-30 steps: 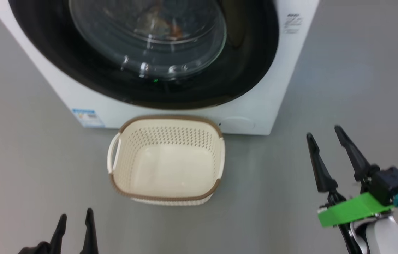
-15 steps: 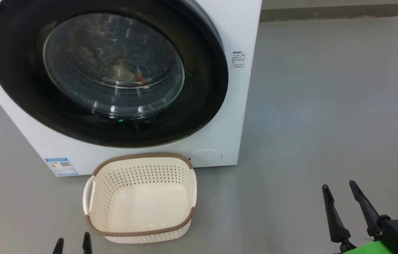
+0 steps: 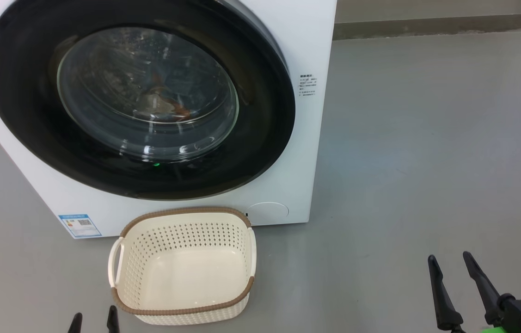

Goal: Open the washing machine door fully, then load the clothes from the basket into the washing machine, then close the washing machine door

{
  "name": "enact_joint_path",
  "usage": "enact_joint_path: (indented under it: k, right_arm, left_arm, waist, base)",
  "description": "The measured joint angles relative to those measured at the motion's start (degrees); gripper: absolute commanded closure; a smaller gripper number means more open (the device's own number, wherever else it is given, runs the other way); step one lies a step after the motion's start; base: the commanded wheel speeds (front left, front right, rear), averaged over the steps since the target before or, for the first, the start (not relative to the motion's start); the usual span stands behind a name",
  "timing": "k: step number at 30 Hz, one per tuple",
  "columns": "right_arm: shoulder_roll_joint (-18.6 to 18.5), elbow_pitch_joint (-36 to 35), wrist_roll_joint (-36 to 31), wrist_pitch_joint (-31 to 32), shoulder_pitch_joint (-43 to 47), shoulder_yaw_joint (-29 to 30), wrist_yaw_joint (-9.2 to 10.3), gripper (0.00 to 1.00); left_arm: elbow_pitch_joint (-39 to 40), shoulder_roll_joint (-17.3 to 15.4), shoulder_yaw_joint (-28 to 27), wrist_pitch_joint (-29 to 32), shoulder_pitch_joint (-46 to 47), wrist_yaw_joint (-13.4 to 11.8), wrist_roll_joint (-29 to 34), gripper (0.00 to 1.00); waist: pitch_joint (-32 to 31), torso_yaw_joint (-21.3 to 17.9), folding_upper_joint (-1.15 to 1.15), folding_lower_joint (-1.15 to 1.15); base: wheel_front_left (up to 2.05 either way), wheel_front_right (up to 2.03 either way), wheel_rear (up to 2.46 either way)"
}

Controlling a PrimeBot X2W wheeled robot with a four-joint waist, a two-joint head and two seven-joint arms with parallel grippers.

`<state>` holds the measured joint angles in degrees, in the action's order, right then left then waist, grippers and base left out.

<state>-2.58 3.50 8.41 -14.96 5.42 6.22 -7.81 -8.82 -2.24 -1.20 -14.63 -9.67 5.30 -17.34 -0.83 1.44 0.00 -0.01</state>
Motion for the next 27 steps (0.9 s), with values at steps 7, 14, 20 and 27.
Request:
enact_joint_path:
  k: [7,14,20,27]
  right_arm:
    - [0.21,1.19,0.00,0.22,0.57,0.43,0.00,0.00]
    - [0.22,1.85,0.03,0.22,0.56,0.58,0.00,0.00]
    - [0.23,1.97,0.62,0.22,0.55,0.56,0.00,0.00]
    - [0.82,6.21,0.80,0.25,0.85,0.20,-0.02,1.00]
  left_arm:
    - [0.53,0.00,-0.07,0.00,-0.05,-0.01,0.00,0.00]
    - [1.04,0.00,-0.04,0.00,-0.11,-0.01,0.00,0.00]
    - [1.24,-0.01,-0.03,0.00,-0.74,-0.01,0.00,0.00]
    - [-2.24,1.29,0.60,0.09,-1.07,0.00,-0.11,1.00]
  waist:
    - [-0.12,0.35,0.00,0.00]
    - [-0.06,0.83,0.00,0.00]
    - [0.06,1.14,0.00,0.01]
    - [0.05,1.21,0.00,0.01]
  base:
    - [0.00,0.00,0.00]
    - [0.00,0.00,0.00]
    - [0.00,0.00,0.00]
    - [0.00,0.00,0.00]
